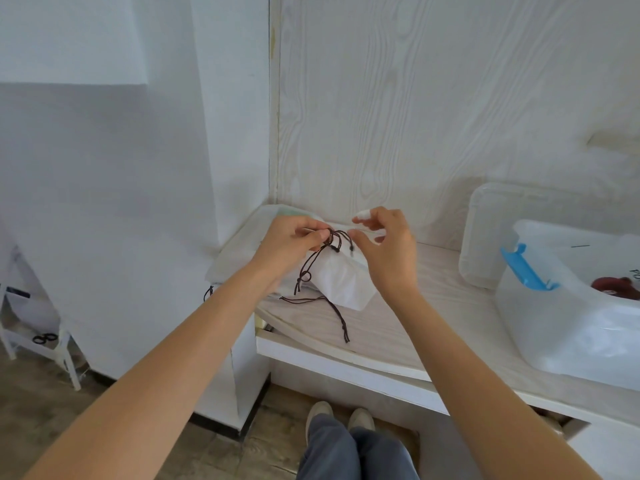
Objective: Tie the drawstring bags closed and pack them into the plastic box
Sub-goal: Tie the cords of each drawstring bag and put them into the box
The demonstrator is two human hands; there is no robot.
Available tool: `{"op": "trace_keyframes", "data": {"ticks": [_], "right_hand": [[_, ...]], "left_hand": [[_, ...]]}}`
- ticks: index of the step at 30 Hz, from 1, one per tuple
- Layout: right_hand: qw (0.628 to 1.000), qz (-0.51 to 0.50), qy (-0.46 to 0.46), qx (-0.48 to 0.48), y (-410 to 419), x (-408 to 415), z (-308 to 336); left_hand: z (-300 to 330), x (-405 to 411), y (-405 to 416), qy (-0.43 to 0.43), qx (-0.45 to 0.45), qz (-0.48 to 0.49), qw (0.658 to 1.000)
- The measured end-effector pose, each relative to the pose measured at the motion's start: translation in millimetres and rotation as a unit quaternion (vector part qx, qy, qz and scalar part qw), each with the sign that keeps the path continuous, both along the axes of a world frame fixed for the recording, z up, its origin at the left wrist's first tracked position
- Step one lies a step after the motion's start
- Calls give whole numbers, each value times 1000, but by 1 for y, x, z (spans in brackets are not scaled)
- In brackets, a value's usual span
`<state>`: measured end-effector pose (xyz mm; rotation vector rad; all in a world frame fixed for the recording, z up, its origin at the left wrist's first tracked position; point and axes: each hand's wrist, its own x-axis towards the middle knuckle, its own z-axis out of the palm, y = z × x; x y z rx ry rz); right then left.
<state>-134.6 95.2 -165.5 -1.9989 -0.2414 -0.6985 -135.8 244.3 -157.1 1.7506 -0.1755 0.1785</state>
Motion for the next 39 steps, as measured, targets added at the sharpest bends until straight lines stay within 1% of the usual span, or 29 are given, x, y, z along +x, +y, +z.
{"op": "trace_keyframes", "data": {"ticks": [2,6,9,13,15,19,24,30,32,34,37,39], "right_hand": [[999,-13,-25,-41,0,-3,-2],[995,-3,-13,-99,5,-8,-5],[995,-16,19,-100,11,-7,-6],[995,-29,53,-80,17,-4,-9],[996,-19,69,-51,19,-4,-6],[990,29,126,49,19,-3,-1],[974,66,182,116,14,-6,1],[949,103,221,199,4,-7,5],[929,118,242,255,1,-7,6],[896,142,264,326,-4,-5,5],[867,168,292,367,-7,-5,1],[858,177,301,377,-8,-4,-2]], "left_hand": [[-1,1,-1,7,-7,3,1000],[-2,3,-4,9,-16,5,1000],[-2,3,-4,0,-19,19,1000],[-1,0,-5,-1,-33,12,999],[-1,-1,-4,5,-49,8,999],[-4,0,-1,18,-60,7,998],[-5,-1,2,8,-46,3,999],[-7,0,3,-7,-71,17,997],[-8,0,3,-19,-85,34,996],[-9,1,3,-31,-92,44,994],[-12,1,2,-35,-76,46,995],[-13,2,2,-32,-73,47,996]]}}
